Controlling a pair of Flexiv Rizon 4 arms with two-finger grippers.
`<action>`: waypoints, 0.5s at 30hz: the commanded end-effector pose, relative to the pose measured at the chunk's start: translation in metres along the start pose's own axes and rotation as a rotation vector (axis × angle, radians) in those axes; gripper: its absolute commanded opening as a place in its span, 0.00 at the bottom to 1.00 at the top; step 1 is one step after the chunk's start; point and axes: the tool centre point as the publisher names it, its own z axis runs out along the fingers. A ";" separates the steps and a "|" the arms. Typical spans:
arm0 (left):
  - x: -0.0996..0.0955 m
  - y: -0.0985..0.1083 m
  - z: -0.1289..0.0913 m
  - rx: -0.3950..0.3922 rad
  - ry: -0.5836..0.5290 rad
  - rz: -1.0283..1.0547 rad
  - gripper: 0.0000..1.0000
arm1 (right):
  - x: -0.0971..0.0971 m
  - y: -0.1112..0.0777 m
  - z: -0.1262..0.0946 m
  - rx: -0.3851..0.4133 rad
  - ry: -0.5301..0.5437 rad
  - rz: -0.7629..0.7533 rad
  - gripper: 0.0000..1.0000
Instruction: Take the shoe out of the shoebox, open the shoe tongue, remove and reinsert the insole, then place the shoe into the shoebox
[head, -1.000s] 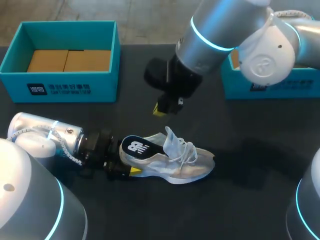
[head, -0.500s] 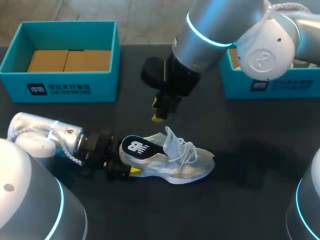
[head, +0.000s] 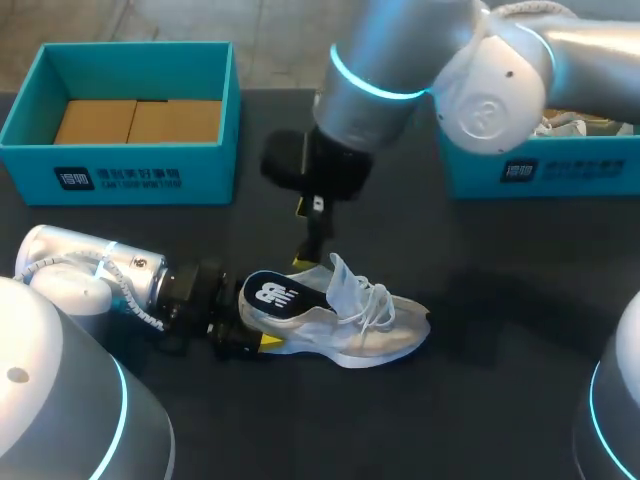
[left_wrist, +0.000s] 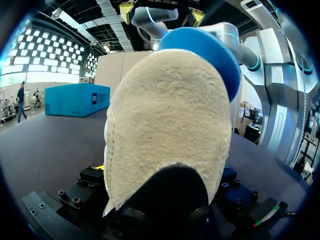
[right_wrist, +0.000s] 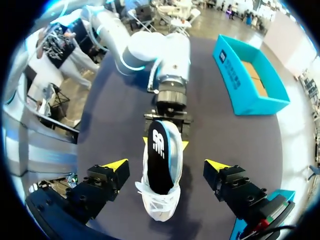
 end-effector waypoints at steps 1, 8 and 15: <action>-0.003 0.002 0.000 -0.003 0.002 0.000 0.00 | 0.002 0.016 -0.003 0.080 -0.011 0.002 1.00; -0.003 0.002 0.000 -0.003 0.002 0.000 0.00 | 0.002 0.016 -0.003 0.080 -0.011 0.002 1.00; -0.003 0.002 0.000 -0.003 0.002 0.000 0.00 | -0.007 0.009 0.014 -0.049 0.107 -0.042 1.00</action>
